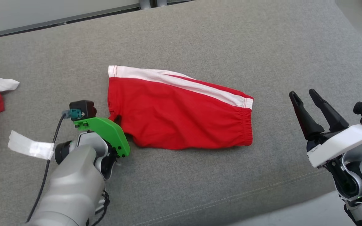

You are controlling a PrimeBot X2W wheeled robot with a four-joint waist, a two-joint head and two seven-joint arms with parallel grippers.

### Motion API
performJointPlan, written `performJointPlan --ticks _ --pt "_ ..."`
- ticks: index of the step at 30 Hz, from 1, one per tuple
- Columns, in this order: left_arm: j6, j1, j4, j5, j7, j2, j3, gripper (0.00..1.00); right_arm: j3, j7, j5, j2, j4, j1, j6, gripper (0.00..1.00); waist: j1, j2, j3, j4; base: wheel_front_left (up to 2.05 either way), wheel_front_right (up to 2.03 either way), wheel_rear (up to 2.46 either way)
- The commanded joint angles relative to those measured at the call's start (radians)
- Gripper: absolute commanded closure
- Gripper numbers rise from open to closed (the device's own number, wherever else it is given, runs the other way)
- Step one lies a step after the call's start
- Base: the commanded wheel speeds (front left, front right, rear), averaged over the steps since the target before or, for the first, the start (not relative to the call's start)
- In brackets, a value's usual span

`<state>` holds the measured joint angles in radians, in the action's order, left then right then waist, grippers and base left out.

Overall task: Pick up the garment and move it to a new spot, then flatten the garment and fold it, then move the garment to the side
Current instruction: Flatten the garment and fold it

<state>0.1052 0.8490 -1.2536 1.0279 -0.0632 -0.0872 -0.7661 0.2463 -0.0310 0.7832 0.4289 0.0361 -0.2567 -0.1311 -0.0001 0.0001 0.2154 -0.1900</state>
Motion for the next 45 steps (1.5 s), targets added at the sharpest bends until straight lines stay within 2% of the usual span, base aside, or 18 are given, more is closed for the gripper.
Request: performJointPlan --ticks 1,9,17,23,25,26,27,28,29,33,40,45 --pt "-0.008 -0.029 0.001 0.02 -0.018 0.004 0.012 1.0 -0.011 0.01 -0.012 0.001 -0.009 0.022 0.001 0.0 0.0001 -0.0001 -0.038 0.037 0.0 0.0 0.0" --pt "-0.049 -0.16 0.022 0.082 -0.121 0.03 0.056 1.0 -0.09 0.092 -0.063 -0.003 -0.052 0.091 0.001 0.0 0.0001 -0.0001 -0.131 0.12 0.0 0.0 0.0" --pt "-0.075 -0.298 0.116 0.119 -0.167 0.036 0.043 1.0 -0.147 0.176 -0.131 -0.02 -0.07 0.139 0.001 0.0 0.0001 -0.0001 -0.192 0.177 0.0 0.0 0.0" --pt "-0.139 -0.384 0.246 0.123 -0.191 0.035 0.021 1.0 -0.165 0.221 -0.208 -0.052 -0.068 0.16 0.001 0.0 0.0001 -0.0001 -0.217 0.191 0.0 0.0 0.0" --pt "-0.149 -0.395 0.272 0.112 -0.194 0.035 0.018 0.83 -0.162 0.224 -0.221 -0.061 -0.062 0.162 0.001 0.0 0.0001 -0.0001 -0.22 0.189 0.0 0.0 0.0" --pt "-0.154 -0.399 0.283 0.108 -0.195 0.035 0.019 0.61 -0.159 0.227 -0.224 -0.066 -0.059 0.16 0.001 0.0 0.0001 -0.0001 -0.22 0.187 0.0 0.0 0.0" --pt "-0.159 -0.404 0.293 0.101 -0.197 0.034 0.017 0.44 -0.156 0.228 -0.227 -0.07 -0.055 0.157 0.001 0.0 0.0001 -0.0001 -0.221 0.184 0.0 0.0 0.0" --pt "-0.164 -0.406 0.302 0.094 -0.198 0.03 0.015 0.04 -0.154 0.229 -0.23 -0.072 -0.052 0.153 0.001 0.0 0.0001 -0.0001 -0.222 0.181 0.0 0.0 0.0" --pt "-0.169 -0.406 0.311 0.088 -0.199 0.026 0.015 0.0 -0.152 0.228 -0.231 -0.075 -0.048 0.149 0.001 0.0 0.0001 -0.0001 -0.223 0.18 0.0 0.0 0.0" --pt "-0.198 -0.399 0.365 0.035 -0.202 -0.017 0.031 0.0 -0.149 0.229 -0.233 -0.075 -0.038 0.142 0.001 0.0 0.0001 -0.0001 -0.228 0.178 0.0 0.0 0.0" --pt "-0.275 -0.439 0.575 -0.187 -0.201 -0.118 0.078 0.0 -0.171 0.216 -0.258 -0.061 -0.032 0.166 0.001 0.0 0.0001 -0.0001 -0.245 0.196 0.0 0.0 0.0" --pt "-0.31 -0.493 0.703 -0.285 -0.201 -0.179 0.096 0.0 -0.185 0.214 -0.275 -0.072 -0.032 0.18 0.001 0.0 0.0001 -0.0001 -0.26 0.208 0.0 0.0 0.0"
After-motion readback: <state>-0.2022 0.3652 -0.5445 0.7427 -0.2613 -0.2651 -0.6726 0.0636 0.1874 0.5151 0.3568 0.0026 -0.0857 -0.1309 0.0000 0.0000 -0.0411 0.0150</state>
